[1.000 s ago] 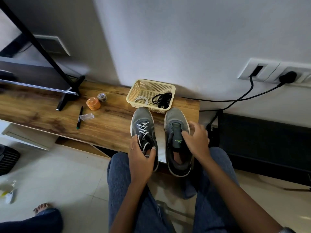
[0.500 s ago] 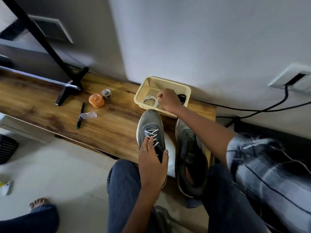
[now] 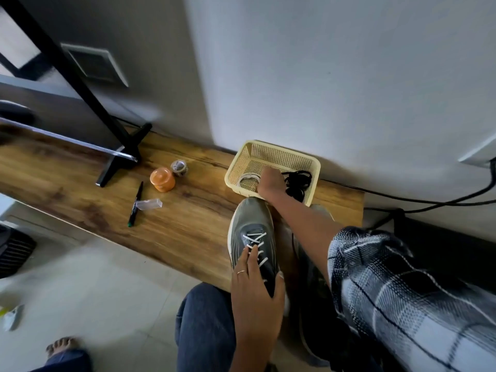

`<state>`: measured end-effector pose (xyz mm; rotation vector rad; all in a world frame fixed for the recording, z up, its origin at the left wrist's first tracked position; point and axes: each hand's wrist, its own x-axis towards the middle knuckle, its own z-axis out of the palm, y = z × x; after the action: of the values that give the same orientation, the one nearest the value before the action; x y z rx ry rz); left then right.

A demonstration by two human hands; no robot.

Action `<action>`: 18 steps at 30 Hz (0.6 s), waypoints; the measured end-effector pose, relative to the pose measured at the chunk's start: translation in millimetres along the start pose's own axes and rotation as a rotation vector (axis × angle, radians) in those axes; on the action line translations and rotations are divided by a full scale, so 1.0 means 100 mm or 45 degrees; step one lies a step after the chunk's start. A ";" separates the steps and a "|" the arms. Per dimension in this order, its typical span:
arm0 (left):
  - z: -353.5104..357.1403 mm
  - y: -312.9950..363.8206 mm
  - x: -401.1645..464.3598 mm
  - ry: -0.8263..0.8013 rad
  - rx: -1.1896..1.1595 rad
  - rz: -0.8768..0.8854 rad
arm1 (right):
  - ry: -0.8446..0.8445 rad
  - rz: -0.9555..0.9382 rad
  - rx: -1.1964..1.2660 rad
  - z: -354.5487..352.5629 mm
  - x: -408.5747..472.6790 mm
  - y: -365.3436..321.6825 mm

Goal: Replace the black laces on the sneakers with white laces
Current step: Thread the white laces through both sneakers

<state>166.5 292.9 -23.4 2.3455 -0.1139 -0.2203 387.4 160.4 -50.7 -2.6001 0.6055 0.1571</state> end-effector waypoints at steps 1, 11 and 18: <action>0.01 0.00 0.01 0.001 0.008 -0.004 | 0.002 0.031 0.024 0.01 0.01 0.00; 0.00 0.01 0.00 0.050 0.031 0.037 | 0.300 0.126 0.669 -0.39 -0.22 0.01; -0.08 0.12 -0.06 0.142 0.101 0.010 | 0.222 0.073 1.188 -1.13 -1.21 0.25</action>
<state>162.1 290.5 -8.8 2.4300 -0.0783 -0.0819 268.3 135.9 64.3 -1.6981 0.6162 -0.2794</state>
